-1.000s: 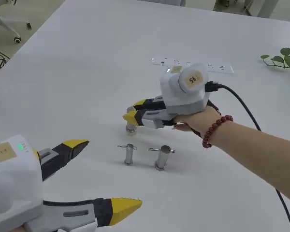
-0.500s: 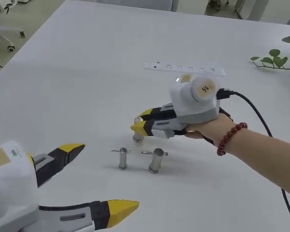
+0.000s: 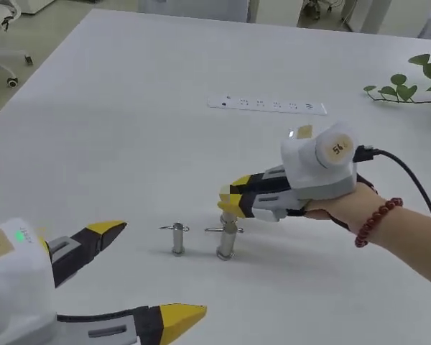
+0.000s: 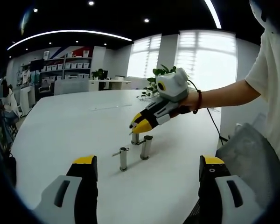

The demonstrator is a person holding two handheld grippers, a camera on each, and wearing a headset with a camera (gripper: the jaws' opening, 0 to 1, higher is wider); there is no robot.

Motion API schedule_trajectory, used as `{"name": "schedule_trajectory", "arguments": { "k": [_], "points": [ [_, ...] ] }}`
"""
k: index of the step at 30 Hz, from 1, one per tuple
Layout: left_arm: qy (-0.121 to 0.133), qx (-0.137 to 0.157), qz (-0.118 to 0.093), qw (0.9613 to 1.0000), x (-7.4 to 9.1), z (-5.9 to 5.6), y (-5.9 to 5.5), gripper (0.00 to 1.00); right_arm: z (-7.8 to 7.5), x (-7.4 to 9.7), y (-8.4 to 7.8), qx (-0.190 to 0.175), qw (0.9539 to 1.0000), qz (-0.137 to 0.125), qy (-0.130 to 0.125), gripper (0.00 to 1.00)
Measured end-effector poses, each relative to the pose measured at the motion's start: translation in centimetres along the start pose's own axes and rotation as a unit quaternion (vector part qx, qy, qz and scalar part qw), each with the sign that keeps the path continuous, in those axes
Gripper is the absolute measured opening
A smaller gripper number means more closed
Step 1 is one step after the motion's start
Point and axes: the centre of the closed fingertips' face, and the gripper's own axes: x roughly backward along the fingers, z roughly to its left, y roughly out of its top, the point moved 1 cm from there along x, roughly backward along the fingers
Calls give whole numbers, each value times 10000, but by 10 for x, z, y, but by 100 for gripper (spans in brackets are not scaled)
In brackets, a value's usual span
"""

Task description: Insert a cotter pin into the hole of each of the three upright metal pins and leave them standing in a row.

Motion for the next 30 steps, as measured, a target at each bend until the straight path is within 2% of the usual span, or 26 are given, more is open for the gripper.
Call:
{"name": "schedule_trajectory", "arguments": {
  "k": [12,22,30],
  "points": [
    [26,-40,-6,10000,1,-4,3,90,4,19,-14,-51,9999,35,-106,13],
    [65,-37,-43,10000,1,-7,5,89,11,30,-25,-17,9999,83,-58,13],
    [95,-67,-39,9999,3,-8,4,89,26,37,-30,-20,9999,57,99,14]
  ]
}}
